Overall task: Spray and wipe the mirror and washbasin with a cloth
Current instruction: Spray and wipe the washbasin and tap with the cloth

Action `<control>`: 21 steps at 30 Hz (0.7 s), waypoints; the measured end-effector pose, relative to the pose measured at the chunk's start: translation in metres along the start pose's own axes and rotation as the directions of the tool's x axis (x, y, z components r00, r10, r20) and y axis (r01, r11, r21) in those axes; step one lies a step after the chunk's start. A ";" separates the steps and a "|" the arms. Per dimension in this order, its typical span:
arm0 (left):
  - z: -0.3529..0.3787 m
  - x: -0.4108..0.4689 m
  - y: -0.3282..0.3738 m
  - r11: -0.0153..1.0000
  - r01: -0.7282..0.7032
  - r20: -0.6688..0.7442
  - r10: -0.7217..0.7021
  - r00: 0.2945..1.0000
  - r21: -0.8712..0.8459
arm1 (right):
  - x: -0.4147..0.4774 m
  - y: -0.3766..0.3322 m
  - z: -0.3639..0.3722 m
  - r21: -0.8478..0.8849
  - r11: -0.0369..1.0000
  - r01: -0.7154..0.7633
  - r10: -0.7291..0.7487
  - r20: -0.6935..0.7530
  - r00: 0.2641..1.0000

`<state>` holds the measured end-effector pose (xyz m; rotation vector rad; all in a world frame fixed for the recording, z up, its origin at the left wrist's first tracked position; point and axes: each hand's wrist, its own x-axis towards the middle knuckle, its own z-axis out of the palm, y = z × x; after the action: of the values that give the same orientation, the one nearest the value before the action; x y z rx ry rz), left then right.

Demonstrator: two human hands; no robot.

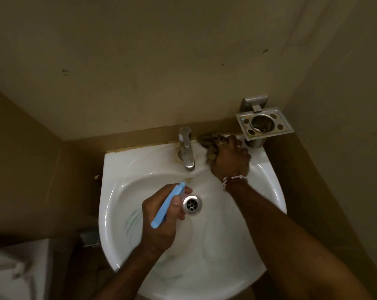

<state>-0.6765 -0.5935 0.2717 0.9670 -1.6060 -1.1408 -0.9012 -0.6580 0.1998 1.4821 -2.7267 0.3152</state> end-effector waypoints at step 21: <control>-0.019 -0.012 0.007 0.992 -0.108 -0.032 0.110 0.993 0.067 | -0.031 -0.036 -0.008 0.063 0.994 0.088 -0.092 0.049 0.995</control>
<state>-0.6558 -0.5854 0.2791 0.9248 -1.6557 -0.9968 -0.8545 -0.6504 0.2096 1.6455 -2.7020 0.3657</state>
